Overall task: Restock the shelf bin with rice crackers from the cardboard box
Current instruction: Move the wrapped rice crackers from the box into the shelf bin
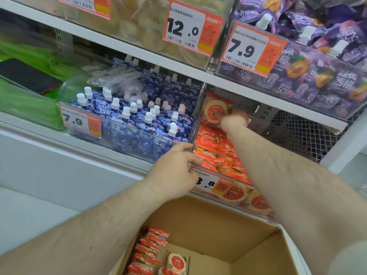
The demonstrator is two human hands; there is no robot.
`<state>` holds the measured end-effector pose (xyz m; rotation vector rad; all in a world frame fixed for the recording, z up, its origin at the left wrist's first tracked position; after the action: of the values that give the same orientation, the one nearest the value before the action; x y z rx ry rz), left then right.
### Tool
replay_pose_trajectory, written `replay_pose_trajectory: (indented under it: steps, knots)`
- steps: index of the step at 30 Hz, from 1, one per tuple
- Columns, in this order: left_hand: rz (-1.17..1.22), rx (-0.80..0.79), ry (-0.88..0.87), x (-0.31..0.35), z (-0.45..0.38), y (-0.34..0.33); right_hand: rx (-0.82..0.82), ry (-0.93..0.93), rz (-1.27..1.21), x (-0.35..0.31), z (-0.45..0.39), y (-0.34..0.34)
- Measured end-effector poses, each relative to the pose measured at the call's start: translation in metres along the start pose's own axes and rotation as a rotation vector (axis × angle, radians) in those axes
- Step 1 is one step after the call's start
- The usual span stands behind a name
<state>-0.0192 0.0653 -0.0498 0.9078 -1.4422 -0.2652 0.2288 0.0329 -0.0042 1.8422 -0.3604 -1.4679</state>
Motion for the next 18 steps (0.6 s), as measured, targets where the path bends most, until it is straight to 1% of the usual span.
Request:
replay_pose_trajectory:
  steps: [3,6,11,15,18]
  knots:
    - [-0.005,0.002,0.002,-0.001,0.000,0.001,0.023,0.012,0.221,-0.012,0.003,-0.006]
    - [-0.013,0.001,0.006,0.000,-0.001,0.001,0.016,-0.013,0.288,-0.013,0.006,-0.011]
    - [-0.013,0.001,0.032,0.000,-0.001,0.001,-0.101,0.025,0.287,-0.009,0.004,-0.018]
    - [-0.022,-0.014,0.036,0.001,0.001,0.001,-0.210,0.010,0.134,-0.001,0.012,-0.020]
    - [0.024,0.025,0.020,0.002,0.003,0.004,-0.235,0.001,0.082,0.002,0.019,-0.014]
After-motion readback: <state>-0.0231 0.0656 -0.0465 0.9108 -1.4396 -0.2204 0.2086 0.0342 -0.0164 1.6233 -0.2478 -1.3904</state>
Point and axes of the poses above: each hand's wrist, its own z-axis away from the middle knuckle, its own y-axis out of the back of the hand, x = y × z, the point moved 10 cm from there along -z, towards the middle knuckle, and after that the axes turned 8 degrees about -x, right-handed, at the moved point
